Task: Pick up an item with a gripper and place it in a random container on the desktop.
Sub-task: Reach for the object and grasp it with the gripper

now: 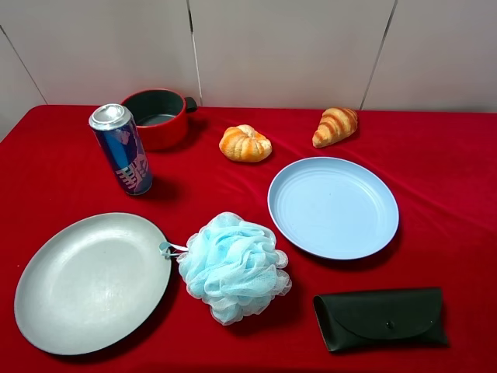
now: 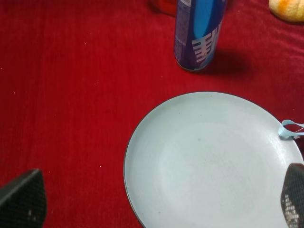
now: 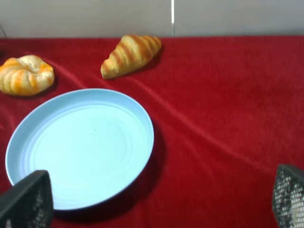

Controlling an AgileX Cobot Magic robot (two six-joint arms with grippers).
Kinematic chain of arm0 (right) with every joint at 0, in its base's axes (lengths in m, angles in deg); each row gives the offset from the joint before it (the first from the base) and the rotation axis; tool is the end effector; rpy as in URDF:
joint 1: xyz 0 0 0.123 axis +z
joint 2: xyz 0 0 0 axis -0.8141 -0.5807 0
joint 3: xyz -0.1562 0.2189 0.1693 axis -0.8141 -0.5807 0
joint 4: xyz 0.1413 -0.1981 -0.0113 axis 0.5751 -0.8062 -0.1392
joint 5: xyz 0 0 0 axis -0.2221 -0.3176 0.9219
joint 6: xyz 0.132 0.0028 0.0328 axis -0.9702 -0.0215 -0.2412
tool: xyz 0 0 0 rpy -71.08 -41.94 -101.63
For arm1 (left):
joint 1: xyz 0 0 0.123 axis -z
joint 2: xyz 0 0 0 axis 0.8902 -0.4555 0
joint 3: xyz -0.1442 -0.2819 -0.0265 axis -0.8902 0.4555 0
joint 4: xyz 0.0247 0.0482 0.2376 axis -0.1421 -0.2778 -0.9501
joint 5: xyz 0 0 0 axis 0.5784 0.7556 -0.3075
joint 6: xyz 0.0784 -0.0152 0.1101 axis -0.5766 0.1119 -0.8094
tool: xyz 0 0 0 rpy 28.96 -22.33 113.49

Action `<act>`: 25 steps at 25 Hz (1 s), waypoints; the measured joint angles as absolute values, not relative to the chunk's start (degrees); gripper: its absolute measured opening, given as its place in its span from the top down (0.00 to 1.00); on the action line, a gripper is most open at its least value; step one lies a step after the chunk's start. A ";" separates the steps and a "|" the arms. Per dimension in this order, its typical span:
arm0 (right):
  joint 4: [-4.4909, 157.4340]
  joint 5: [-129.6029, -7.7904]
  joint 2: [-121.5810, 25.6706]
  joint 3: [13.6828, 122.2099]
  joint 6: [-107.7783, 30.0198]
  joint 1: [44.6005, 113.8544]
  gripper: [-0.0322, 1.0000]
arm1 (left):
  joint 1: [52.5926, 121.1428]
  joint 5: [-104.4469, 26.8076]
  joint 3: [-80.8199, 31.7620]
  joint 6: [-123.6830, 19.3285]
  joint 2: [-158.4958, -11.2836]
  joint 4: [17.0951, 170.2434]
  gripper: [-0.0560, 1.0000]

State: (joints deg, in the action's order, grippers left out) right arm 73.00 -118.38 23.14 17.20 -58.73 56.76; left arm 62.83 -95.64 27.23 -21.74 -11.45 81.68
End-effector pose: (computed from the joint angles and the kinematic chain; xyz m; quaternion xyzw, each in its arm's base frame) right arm 0.0001 0.0089 0.2614 -0.0395 0.8488 0.0351 0.5260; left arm -0.0043 -0.0032 0.2486 0.0270 0.8547 0.0035 0.5184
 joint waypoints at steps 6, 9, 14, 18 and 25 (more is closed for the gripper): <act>74.30 -118.42 11.08 21.29 -54.54 56.76 0.30 | 62.83 -95.64 27.23 -21.74 -11.45 81.68 0.00; 75.35 -118.37 6.06 23.18 -51.18 56.76 0.30 | 62.83 -95.64 27.23 -21.74 -11.45 81.68 0.00; 77.20 -118.33 -1.92 26.95 -47.86 56.76 0.30 | 62.83 -95.64 27.23 -21.74 -11.45 81.68 0.00; 77.50 -118.33 -8.88 30.26 -47.30 56.76 0.30 | 62.83 -95.64 27.23 -21.74 -11.45 81.68 0.00; 79.19 -118.33 -21.64 37.40 -47.18 56.76 0.30 | 62.83 -95.64 27.23 -21.74 -11.45 81.68 0.00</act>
State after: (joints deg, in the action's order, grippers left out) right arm 79.19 -118.33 -21.64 37.40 -47.18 56.76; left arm 62.83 -95.64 27.23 -21.74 -11.45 81.68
